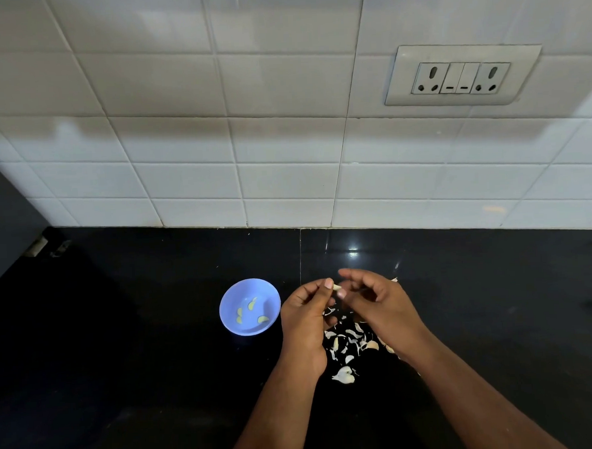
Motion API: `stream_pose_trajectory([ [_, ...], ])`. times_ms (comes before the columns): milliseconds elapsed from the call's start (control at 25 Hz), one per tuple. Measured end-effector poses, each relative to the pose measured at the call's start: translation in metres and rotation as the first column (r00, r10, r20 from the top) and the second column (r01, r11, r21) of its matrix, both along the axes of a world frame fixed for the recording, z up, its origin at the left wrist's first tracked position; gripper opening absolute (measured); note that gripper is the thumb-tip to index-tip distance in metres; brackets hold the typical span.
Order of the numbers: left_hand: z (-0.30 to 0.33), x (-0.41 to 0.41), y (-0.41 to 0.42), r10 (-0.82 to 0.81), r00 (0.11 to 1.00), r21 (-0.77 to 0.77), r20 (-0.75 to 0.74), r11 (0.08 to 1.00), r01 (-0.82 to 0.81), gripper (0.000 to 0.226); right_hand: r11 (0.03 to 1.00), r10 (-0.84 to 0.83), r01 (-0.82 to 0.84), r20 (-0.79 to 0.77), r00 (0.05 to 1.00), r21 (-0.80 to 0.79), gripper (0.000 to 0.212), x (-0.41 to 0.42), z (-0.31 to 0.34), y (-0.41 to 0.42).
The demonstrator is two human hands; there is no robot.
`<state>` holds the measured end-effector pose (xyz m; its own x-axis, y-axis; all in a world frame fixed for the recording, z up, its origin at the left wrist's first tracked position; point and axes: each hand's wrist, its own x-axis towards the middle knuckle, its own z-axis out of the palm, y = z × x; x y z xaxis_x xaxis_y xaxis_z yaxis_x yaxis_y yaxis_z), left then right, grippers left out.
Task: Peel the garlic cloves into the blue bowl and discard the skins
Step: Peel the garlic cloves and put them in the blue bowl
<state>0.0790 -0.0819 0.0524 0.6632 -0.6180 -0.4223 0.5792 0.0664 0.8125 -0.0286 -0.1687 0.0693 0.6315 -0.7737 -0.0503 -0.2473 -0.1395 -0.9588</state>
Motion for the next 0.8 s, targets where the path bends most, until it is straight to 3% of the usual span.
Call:
stream_pose_trajectory([
  [280, 0.007, 0.001, 0.003, 0.044, 0.998, 0.008, -0.051, 0.999, -0.044, 0.017, 0.987, -0.028, 0.011, 0.102, 0.994, 0.158, 0.012, 0.011, 0.007, 0.01],
  [520, 0.011, 0.0, 0.013, -0.047, 0.994, -0.063, 0.101, 0.997, 0.053, 0.014, 0.941, -0.093, 0.028, 0.178, 0.98, 0.337, 0.017, 0.014, 0.009, 0.011],
  [640, 0.009, 0.003, 0.015, -0.078, 0.986, -0.058, 0.151, 0.995, 0.087, 0.012, 0.94, -0.036, -0.02, 0.157, 0.987, 0.341, 0.02, 0.015, 0.007, 0.013],
  [800, 0.002, 0.024, 0.027, 0.018, 0.963, 0.053, 0.271, 0.998, -0.034, 0.014, 0.966, -0.04, 0.035, 0.012, 0.999, 0.256, 0.018, 0.016, 0.002, 0.007],
])
